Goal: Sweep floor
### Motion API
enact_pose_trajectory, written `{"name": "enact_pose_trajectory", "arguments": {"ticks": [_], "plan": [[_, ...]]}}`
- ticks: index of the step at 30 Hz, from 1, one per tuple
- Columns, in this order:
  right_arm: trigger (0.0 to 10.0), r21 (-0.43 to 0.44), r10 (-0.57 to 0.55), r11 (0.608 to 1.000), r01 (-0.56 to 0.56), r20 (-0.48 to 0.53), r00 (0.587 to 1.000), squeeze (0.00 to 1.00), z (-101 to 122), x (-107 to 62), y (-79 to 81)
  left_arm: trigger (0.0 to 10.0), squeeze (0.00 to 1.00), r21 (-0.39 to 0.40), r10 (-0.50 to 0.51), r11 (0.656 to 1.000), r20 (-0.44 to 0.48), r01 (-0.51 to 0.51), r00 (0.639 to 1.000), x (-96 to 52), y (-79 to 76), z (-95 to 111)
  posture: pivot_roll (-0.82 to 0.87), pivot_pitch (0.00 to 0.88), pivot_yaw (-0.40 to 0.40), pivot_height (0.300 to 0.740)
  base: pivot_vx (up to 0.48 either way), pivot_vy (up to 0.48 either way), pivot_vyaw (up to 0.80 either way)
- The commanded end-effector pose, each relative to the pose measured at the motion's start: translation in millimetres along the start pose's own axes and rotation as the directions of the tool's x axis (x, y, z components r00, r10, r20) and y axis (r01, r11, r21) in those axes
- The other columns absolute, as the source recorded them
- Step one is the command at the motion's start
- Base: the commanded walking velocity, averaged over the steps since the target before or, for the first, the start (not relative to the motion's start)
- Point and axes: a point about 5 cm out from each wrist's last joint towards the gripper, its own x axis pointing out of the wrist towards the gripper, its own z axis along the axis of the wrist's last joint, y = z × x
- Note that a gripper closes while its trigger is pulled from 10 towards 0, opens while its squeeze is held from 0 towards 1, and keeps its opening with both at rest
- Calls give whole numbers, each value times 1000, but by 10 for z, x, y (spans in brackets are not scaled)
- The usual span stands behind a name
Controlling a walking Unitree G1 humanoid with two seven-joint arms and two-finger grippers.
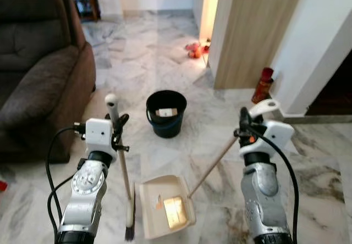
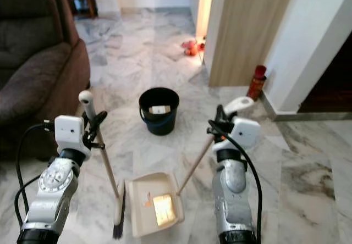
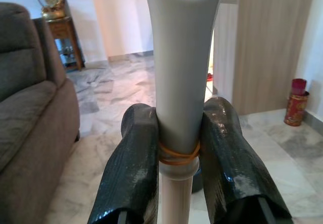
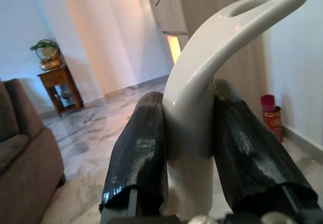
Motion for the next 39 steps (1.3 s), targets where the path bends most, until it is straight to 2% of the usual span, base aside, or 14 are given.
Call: {"name": "enact_pose_trajectory", "arguments": {"ticks": [1, 5, 13, 27, 31, 39], "plan": [[10000, 11, 7, 1000, -8, 54, 999, 0, 113, 52, 16, 10000, 0, 15, 0, 1000, 45, 0, 999, 42, 0, 115, 44, 12, 20, 740, 259, 0, 0], [10000, -4, 33, 999, -33, 57, 998, 0, 118, 50, 43, 10000, 0, 15, -2, 1000, 44, 1, 999, 40, 1, 113, 44, 12, 20, 740, 257, 0, 0], [10000, 5, 54, 999, -54, 57, 997, 0, 123, 49, 72, 10000, 0, 20, -6, 1000, 44, 6, 999, 42, -6, 113, 44, 13, 18, 740, 260, 0, 577], [10000, -4, 83, 997, -83, 58, 995, 0, 130, 59, 103, 10000, 0, 24, -9, 1000, 46, 8, 999, 52, -15, 114, 47, 9, 14, 740, 260, 0, 104], [10000, 23, 73, 997, -75, 53, 996, 0, 126, 65, 103, 10000, 0, 23, -7, 1000, 47, 6, 999, 52, -12, 117, 48, 8, 14, 740, 259, 0, 266], [10000, 23, 71, 997, -72, 59, 996, 0, 134, 66, 95, 10000, 0, 21, -8, 1000, 47, 7, 999, 51, -11, 117, 48, 8, 14, 740, 267, 0, 0]]}}
